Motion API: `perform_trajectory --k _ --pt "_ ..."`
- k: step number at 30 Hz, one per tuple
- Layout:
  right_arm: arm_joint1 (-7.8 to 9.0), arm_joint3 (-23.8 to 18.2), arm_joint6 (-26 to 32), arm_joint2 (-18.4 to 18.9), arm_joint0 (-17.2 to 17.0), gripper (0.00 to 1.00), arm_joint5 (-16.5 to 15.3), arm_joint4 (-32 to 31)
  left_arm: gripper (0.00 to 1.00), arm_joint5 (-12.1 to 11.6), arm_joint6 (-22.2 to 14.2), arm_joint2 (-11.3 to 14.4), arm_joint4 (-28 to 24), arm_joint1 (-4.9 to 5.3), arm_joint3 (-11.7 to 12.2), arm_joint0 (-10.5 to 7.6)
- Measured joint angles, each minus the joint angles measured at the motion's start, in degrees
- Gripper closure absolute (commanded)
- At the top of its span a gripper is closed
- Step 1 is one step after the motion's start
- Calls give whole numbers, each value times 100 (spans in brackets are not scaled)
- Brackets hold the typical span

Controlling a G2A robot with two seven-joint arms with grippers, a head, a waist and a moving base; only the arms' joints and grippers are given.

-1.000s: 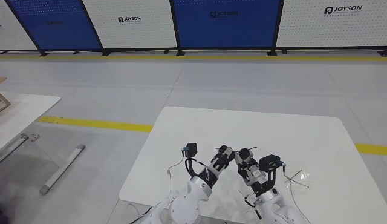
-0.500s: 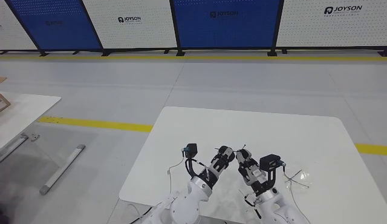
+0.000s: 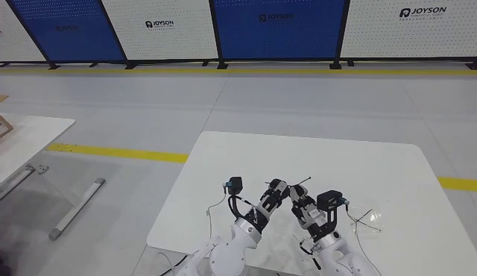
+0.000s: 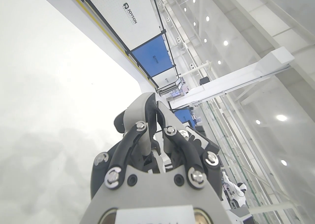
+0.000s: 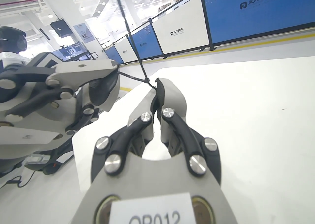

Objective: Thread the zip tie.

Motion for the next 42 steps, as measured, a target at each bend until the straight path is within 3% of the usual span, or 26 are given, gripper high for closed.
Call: perform_trajectory --k 11,42 --pt "5 28 4 -22 20 100 14 -22 100 -54 -17 -5 -24 -5 -59 28" --pt "17 169 -7 -32 94 100 -11 23 100 -340 -15 -49 83 23 -641 345"
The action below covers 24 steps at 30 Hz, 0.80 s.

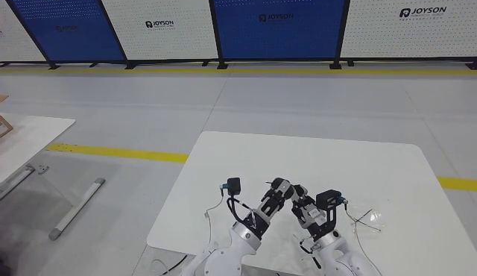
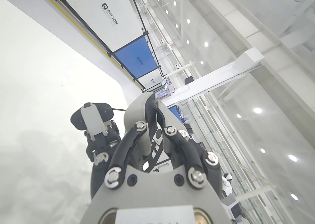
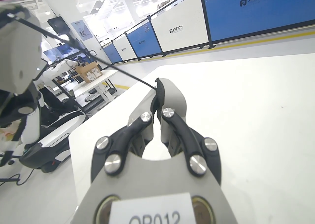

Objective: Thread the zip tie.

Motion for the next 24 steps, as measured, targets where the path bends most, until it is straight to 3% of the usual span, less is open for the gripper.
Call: perform_trajectory --k 7,8,9,14,18,24 --pt "-2 52 -8 -9 27 100 -14 44 100 -18 0 0 14 2 -29 22" --pt "-4 59 -8 -12 31 78 -19 58 100 -18 3 -4 12 2 -26 23" --pt "-5 66 -11 -15 35 0 -28 79 100 -14 8 -10 7 2 -18 21" --pt "2 27 -112 30 -14 0 -133 200 100 118 94 -87 -130 -14 146 -95" --pt "45 -140 -326 198 -222 0 -263 246 100 197 194 -135 -300 -39 340 -231" --pt "164 -462 -960 637 -648 0 -400 792 100 367 125 -228 -613 -62 663 -405"
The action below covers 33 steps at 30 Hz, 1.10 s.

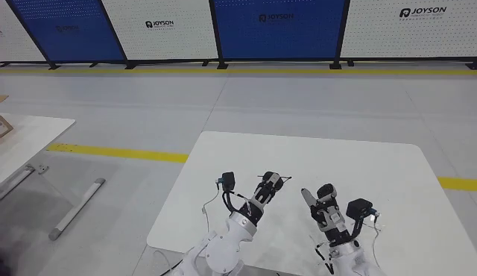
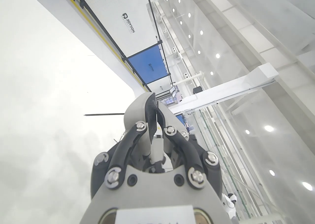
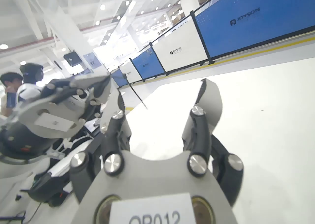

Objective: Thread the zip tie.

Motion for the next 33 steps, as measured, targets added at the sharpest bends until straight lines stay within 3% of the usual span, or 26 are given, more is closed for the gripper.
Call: perform_trajectory --k 7,13,33 --pt "248 -531 -649 410 -541 0 3 466 100 -62 -1 -92 -160 -6 121 -17" --pt "498 -892 -882 535 -868 0 3 969 100 -24 -3 -26 -129 -23 184 -54" --pt "502 -958 -770 593 -873 0 11 1195 100 -29 -53 1 -207 -34 199 -62"
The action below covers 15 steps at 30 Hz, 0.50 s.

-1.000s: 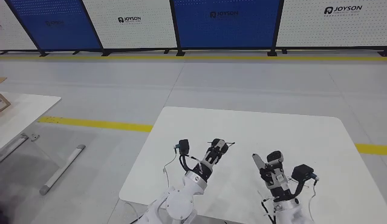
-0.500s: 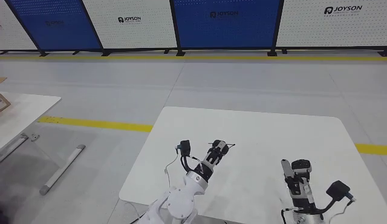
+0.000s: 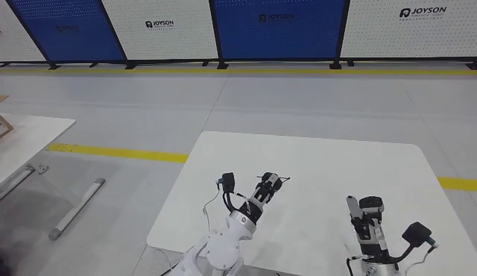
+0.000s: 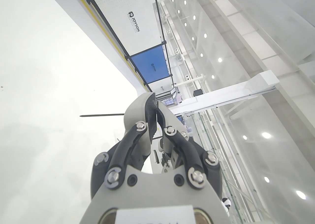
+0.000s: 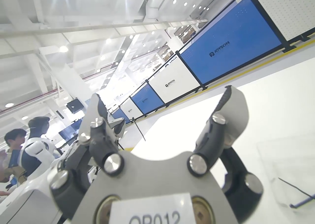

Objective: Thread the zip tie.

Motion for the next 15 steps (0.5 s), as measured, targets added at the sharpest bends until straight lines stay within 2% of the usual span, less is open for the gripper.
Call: perform_trajectory --k 9,12,15 --pt "93 -419 355 714 -297 0 -9 1532 100 7 -39 -65 -142 -9 31 -29" --pt "132 -371 519 1059 -370 0 -6 1992 100 49 -102 -62 -123 -9 63 -56" --pt "156 -238 799 1399 -370 0 168 2341 100 113 -202 -63 -114 -5 76 -71"
